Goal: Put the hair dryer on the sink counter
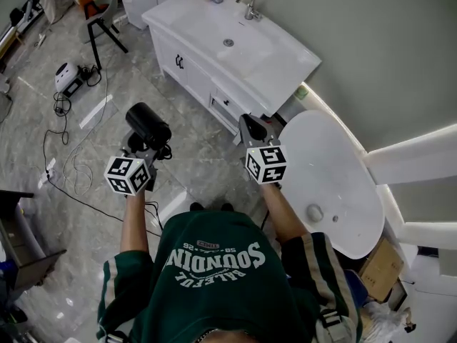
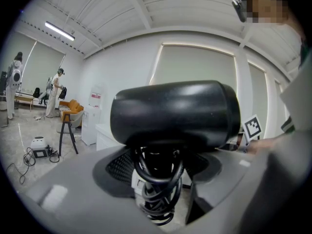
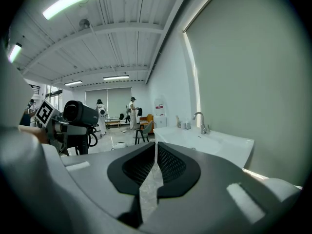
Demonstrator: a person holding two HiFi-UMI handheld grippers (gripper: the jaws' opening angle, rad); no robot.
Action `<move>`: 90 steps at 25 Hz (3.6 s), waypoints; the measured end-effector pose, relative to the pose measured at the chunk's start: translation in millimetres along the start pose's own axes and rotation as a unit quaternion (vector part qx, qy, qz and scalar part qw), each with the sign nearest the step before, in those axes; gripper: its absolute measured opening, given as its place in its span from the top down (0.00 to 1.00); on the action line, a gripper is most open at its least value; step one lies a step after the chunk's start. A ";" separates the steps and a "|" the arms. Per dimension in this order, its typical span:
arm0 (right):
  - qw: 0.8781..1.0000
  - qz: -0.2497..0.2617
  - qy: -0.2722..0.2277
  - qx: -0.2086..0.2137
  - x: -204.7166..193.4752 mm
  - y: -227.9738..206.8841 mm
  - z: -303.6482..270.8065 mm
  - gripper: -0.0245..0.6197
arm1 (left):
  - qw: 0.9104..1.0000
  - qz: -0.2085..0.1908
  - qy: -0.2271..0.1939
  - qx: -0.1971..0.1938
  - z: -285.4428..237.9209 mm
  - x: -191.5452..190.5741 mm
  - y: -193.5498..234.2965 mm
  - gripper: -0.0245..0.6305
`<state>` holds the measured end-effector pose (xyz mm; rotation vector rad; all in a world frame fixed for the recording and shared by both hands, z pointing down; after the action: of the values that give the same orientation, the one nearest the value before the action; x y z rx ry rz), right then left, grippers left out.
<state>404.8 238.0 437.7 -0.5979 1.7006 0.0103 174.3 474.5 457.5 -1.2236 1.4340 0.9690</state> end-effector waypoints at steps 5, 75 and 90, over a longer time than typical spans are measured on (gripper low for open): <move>1.000 -0.001 0.005 -0.007 -8.0 15.4 -13.1 0.95 | 1.000 0.006 0.005 -0.009 6.0 -12.2 16.0 0.45; 0.990 -0.076 -0.003 -0.119 180.2 -178.8 -600.4 0.95 | 0.988 -0.016 0.051 -0.147 -616.7 102.6 449.7 0.45; 0.967 -0.114 -0.026 -0.227 188.6 -193.8 -664.2 0.95 | 0.957 -0.053 0.069 -0.278 -740.3 113.7 482.1 0.45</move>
<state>-145.7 -220.0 478.0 -1.1232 1.5756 0.2561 -431.9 -177.4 486.4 -1.7884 1.2174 1.2808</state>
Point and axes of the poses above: the fingertips, and each gripper's own axes: z backward along the fingers, y to its left, x out of its top, the point moved 8 cm from there along z, backward along the fingers, and after that the axes turned 15 degrees about -z, right-handed, at the moved point
